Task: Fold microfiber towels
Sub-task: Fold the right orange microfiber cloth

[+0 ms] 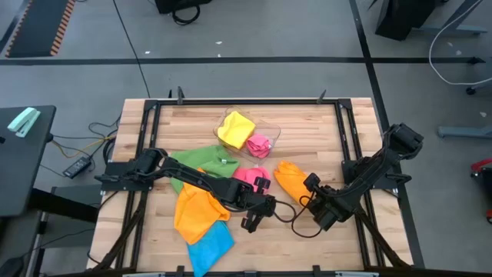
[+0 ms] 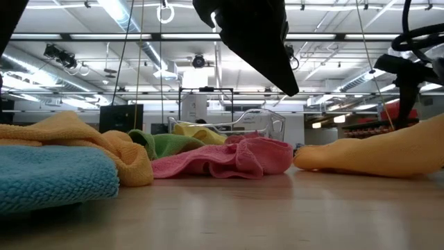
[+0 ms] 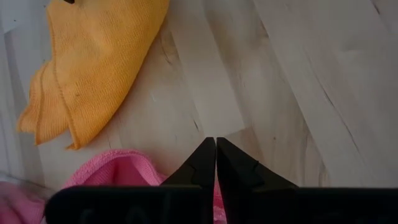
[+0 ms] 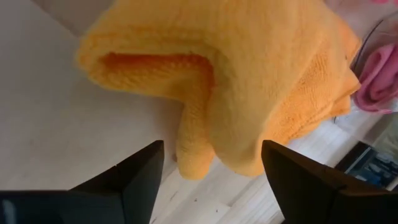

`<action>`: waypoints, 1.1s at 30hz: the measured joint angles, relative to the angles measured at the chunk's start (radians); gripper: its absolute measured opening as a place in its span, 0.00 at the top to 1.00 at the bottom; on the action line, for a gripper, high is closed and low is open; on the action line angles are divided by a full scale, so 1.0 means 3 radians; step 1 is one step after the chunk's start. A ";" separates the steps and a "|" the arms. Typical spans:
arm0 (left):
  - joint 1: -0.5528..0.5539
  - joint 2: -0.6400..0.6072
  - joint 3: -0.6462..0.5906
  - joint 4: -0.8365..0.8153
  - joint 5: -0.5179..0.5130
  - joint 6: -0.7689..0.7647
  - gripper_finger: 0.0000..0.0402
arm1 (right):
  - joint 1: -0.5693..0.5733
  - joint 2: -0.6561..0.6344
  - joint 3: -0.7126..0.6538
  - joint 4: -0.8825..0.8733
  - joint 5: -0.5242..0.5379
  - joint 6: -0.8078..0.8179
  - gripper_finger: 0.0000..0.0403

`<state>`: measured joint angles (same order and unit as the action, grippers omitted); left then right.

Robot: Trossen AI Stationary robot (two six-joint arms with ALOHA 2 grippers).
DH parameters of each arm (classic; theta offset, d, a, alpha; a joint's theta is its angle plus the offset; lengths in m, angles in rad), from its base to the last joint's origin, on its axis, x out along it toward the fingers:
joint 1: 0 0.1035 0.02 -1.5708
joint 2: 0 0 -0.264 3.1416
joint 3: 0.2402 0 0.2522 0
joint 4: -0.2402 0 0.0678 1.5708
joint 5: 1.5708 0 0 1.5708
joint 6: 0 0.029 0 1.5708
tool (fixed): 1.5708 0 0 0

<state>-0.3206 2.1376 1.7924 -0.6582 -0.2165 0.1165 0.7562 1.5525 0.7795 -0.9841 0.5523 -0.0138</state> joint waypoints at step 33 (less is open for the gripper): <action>-0.0169 -0.0388 0.0005 -0.0381 -0.0015 0.0177 0.94 | -0.0769 -0.1325 0.1404 -0.0097 -0.2149 0.2812 0.97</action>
<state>-0.3714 2.0212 1.7939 -0.7726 -0.2211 0.1696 0.5257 1.1551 1.2009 -1.0131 -0.0924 0.8298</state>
